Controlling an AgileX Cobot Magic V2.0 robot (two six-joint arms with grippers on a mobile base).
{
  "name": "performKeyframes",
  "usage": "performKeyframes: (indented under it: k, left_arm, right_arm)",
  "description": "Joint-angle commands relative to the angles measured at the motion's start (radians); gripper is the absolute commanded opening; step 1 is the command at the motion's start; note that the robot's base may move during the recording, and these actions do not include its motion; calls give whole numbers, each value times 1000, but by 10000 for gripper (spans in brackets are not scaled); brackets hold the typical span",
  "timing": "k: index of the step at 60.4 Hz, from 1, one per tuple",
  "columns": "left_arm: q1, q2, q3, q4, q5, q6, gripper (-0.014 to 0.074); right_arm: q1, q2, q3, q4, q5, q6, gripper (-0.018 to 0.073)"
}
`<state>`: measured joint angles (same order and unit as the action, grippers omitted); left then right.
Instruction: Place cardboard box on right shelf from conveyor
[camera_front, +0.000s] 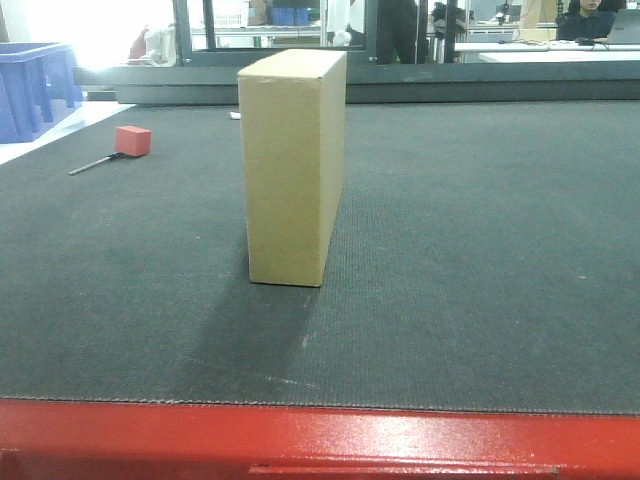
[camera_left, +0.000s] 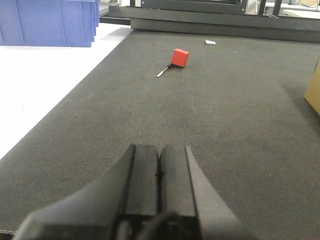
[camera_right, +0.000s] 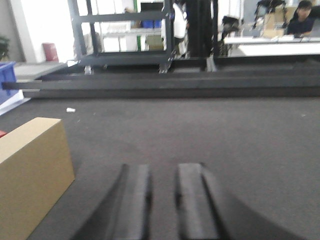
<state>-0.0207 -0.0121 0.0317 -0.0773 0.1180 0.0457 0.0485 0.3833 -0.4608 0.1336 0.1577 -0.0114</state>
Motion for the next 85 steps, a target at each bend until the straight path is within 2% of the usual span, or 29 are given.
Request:
performKeyframes:
  k: [1,4,13,23,27,35,44,50,63,76,85]
  left_arm:
    - [0,-15,8,-6,-85,0,-116]
    - [0,-15,8,-6,-85,0,-116]
    - [0,-15,8,-6,-85,0,-116]
    - [0,-15,8,-6,-85,0,-116]
    - [0,-15,8,-6,-85,0,-116]
    - [0,-15,8,-6,-85,0,-116]
    - [0,-15,8,-6,-85,0,-116]
    - [0,-15,8,-6,-85,0,-116]
    - [0,-15,8,-6,-85,0,-116]
    - [0,-15,8,-6,-85,0,-116]
    - [0,-15,8,-6,-85,0,-116]
  right_arm:
    - [45,128,-94,-6,-80,1,538]
    - [79,191,-138,-22,-77,1,612]
    - [210,428,-307,-93,-24,1,591]
    - [384,660,-540,-100,103,11,591]
    - [447,760,-663,-100,159,59,591]
    - [519,944,-895,-118,295,177,591]
    - [568,1137,-1151,-196,486,389,591]
    - [594,1244,-1299,-256,596,473,591]
    - [626,1401,-1508,-367,786,711,591]
    - [644,1490,-1591,-462,890,839,591]
    - [648,1521,-1591,-473,896,866,591]
